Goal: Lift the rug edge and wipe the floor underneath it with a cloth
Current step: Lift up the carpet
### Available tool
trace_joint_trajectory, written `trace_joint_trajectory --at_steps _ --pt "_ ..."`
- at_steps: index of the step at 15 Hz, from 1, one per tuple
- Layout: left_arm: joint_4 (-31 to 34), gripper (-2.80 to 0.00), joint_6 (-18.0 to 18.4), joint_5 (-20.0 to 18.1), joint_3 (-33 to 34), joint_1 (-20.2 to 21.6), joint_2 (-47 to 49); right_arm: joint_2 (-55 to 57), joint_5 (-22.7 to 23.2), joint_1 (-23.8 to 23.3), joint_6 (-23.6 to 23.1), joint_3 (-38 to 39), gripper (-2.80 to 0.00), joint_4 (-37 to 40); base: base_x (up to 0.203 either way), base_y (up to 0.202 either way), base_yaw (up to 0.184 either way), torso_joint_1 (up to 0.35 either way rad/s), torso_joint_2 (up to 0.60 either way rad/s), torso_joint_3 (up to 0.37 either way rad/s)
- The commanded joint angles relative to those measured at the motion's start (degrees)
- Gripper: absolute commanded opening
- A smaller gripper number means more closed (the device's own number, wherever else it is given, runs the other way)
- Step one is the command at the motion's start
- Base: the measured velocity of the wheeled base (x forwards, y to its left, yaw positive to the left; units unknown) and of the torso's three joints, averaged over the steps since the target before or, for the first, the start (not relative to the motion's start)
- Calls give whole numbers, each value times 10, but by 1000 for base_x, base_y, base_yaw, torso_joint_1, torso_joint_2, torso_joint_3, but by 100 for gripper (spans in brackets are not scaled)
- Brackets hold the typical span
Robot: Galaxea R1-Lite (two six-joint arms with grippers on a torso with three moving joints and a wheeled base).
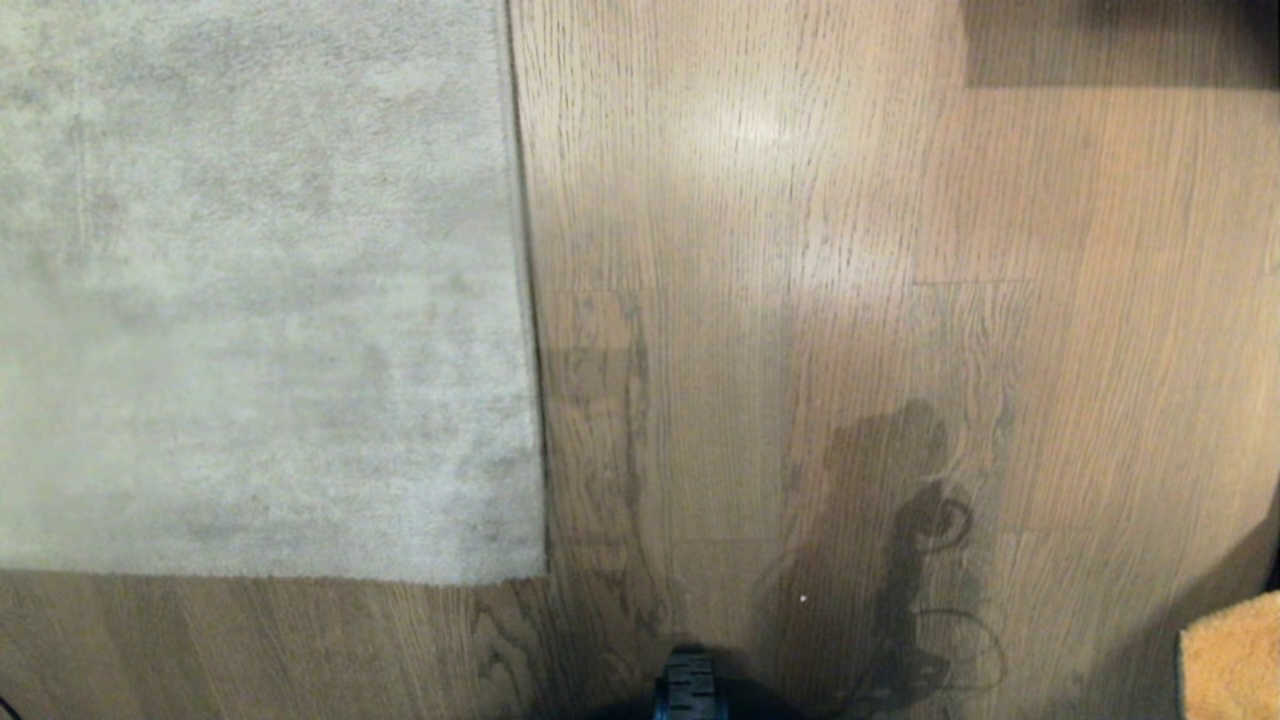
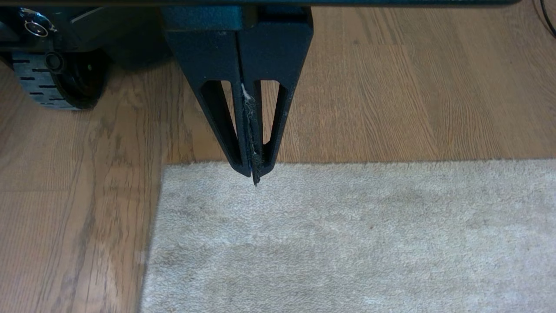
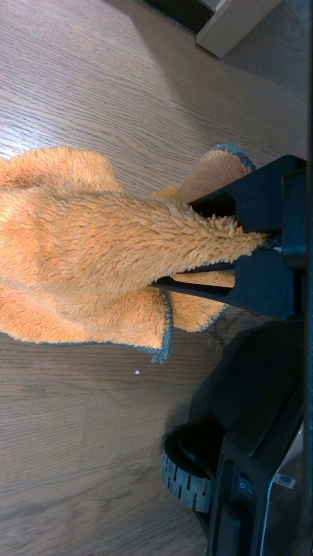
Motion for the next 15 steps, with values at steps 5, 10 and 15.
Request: trace_joint_trajectory --at_steps 5,10,15 --pt "0 -280 0 0 0 0 0 2 0 0 -1 0 -280 0 0 0 0 0 0 0" --pt "0 -280 0 0 0 0 0 2 0 0 -1 0 -280 0 0 0 0 0 0 0" --pt "0 -280 0 0 0 0 0 2 0 0 -1 0 -280 0 0 0 0 0 0 0"
